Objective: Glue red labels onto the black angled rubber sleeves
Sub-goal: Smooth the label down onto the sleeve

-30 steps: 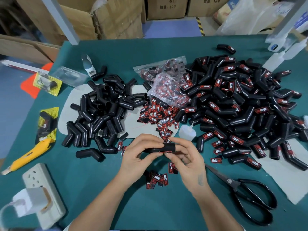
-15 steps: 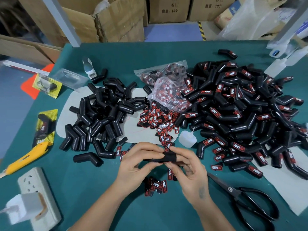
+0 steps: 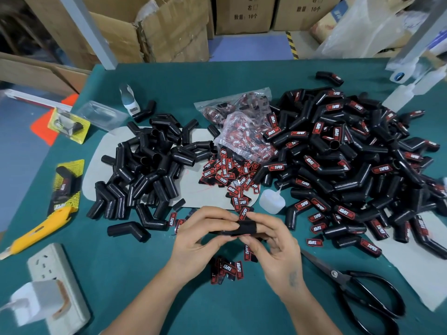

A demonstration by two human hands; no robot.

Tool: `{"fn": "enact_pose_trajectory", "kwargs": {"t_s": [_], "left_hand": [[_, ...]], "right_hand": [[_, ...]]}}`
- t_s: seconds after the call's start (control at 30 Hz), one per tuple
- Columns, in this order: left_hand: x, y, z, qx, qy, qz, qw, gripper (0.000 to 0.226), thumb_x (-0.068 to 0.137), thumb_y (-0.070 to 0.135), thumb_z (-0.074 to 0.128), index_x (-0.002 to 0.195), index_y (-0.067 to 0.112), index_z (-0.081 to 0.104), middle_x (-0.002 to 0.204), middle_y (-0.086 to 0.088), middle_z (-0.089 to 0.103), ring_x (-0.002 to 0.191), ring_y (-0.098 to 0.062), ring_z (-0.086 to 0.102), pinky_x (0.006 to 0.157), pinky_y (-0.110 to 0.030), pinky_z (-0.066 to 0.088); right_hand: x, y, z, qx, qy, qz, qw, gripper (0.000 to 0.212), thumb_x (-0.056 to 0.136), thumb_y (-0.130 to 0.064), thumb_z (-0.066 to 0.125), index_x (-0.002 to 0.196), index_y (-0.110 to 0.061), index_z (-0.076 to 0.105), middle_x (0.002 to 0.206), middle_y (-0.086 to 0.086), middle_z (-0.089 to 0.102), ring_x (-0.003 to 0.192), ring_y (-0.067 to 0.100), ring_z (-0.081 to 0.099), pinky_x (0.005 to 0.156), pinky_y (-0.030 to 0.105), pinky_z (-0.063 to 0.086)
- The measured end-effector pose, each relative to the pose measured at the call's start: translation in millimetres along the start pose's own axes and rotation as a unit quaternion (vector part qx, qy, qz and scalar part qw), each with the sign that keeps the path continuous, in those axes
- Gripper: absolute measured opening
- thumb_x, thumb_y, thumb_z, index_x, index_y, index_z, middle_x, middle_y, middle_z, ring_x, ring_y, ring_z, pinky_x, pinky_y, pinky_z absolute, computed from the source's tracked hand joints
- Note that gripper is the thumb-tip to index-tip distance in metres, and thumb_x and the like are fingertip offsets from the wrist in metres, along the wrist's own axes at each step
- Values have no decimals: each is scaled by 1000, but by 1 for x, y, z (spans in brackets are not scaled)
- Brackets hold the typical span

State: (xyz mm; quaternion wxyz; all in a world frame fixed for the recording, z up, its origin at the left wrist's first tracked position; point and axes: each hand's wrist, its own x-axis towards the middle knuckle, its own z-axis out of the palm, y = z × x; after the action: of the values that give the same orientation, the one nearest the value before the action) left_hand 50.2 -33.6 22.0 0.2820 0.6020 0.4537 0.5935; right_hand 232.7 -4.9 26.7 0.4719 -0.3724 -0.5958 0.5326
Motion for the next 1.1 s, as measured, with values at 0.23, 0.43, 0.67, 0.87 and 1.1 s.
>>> {"fn": "enact_pose_trajectory", "kwargs": {"t_s": [0.23, 0.43, 0.67, 0.87, 1.1], "left_hand": [[1, -1, 3, 3, -12, -28, 1000, 22, 92, 21, 79, 114, 20, 74, 121, 7, 69, 109, -23, 70, 94, -34, 56], [0, -4, 6, -11, -31, -75, 997, 30, 88, 20, 79, 116, 29, 73, 122, 10, 67, 115, -24, 67, 102, -35, 52], [1, -7, 7, -41, -21, -116, 992, 26, 88, 22, 79, 113, 28, 74, 118, 9, 68, 115, -21, 66, 102, -30, 51], [1, -10, 11, -43, -7, -130, 991, 25, 84, 17, 80, 108, 22, 74, 116, 9, 70, 113, -22, 67, 102, -31, 52], [1, -9, 12, -42, 3, -142, 989, 23, 83, 19, 79, 106, 18, 74, 113, 9, 71, 112, -21, 68, 102, -30, 51]], "right_hand": [[2, -2, 1, 4, 5, 18, 1000, 44, 88, -27, 78, 126, -48, 67, 105, -10, 77, 98, 13, 74, 90, 22, 55], [5, 0, 6, 65, 15, 85, 994, 45, 85, -25, 81, 124, -44, 69, 112, -1, 74, 96, 16, 73, 87, 26, 57], [7, 1, 5, 80, 5, 105, 991, 52, 89, -7, 76, 127, -41, 68, 106, -1, 75, 101, 15, 72, 89, 24, 56], [9, 1, 6, 88, 9, 115, 989, 49, 90, -8, 77, 128, -38, 68, 102, -2, 75, 101, 15, 73, 90, 22, 55], [9, 3, 6, 91, -1, 119, 989, 48, 92, -11, 76, 130, -38, 66, 100, -3, 74, 101, 17, 73, 91, 24, 55]]}}
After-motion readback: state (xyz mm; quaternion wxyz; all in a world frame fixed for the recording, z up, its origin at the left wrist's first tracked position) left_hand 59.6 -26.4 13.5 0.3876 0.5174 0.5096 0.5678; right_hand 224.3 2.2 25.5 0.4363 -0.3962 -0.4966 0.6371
